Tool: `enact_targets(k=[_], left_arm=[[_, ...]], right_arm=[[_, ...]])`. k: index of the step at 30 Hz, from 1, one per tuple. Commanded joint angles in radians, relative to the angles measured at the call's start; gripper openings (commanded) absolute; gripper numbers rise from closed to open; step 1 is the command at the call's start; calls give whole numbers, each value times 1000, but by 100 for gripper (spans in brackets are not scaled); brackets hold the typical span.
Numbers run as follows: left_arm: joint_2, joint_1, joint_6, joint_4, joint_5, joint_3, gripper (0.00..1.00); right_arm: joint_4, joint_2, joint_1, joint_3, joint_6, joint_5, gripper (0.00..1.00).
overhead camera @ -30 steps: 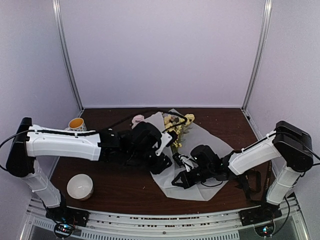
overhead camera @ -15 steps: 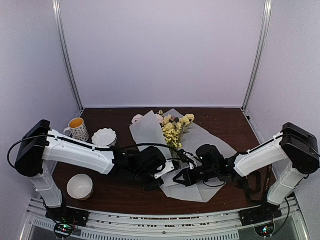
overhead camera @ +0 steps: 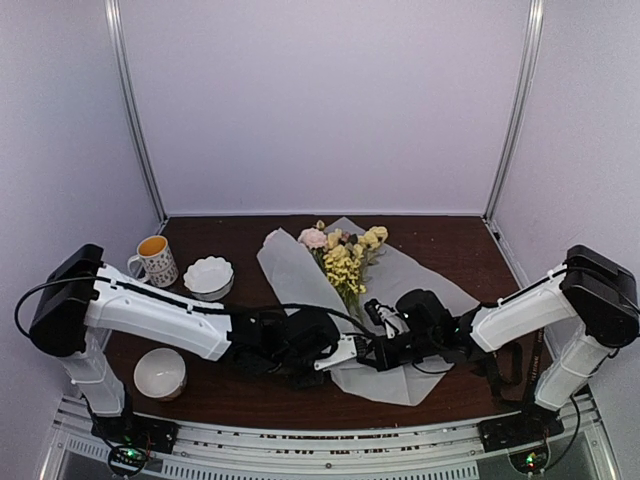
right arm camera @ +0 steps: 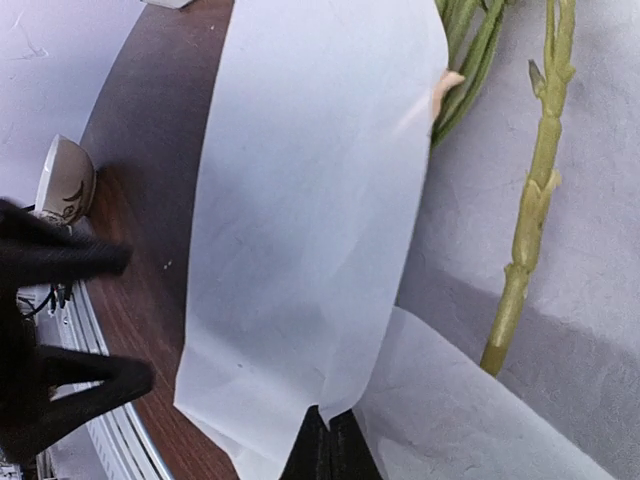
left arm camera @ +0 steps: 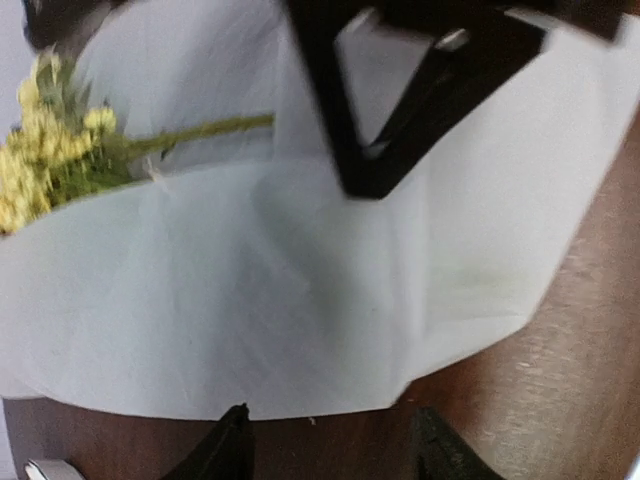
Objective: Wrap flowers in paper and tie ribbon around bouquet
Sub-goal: Fold the one-fourth-folded wrapping paper at the center of the board.
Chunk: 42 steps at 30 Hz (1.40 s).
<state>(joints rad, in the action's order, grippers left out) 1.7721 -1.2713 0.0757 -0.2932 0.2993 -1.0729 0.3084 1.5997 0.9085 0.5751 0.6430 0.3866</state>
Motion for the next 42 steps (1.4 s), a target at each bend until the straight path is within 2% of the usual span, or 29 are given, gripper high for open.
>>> enact_targets(k=[1, 4, 9, 13, 19, 29, 42], left_arm=[[-58, -125, 255, 27, -74, -41, 47], [-2, -129, 305, -12, -239, -74, 44], [86, -115, 360, -12, -126, -101, 46], [156, -109, 417, -75, -135, -136, 51], [224, -69, 412, -195, -203, -220, 61], [234, -39, 413, -286, -310, -217, 58], [248, 8, 377, -311, -402, -222, 55]], right_arm=[[16, 29, -11, 23, 8, 36, 0], [13, 36, -19, 39, 9, 51, 0], [16, 43, -26, 50, 13, 85, 0], [4, 40, -26, 59, 13, 101, 0], [-61, 10, -26, 87, -9, 90, 0], [-242, -115, -36, 85, -28, -34, 0], [-203, -99, -37, -22, 9, -52, 0]])
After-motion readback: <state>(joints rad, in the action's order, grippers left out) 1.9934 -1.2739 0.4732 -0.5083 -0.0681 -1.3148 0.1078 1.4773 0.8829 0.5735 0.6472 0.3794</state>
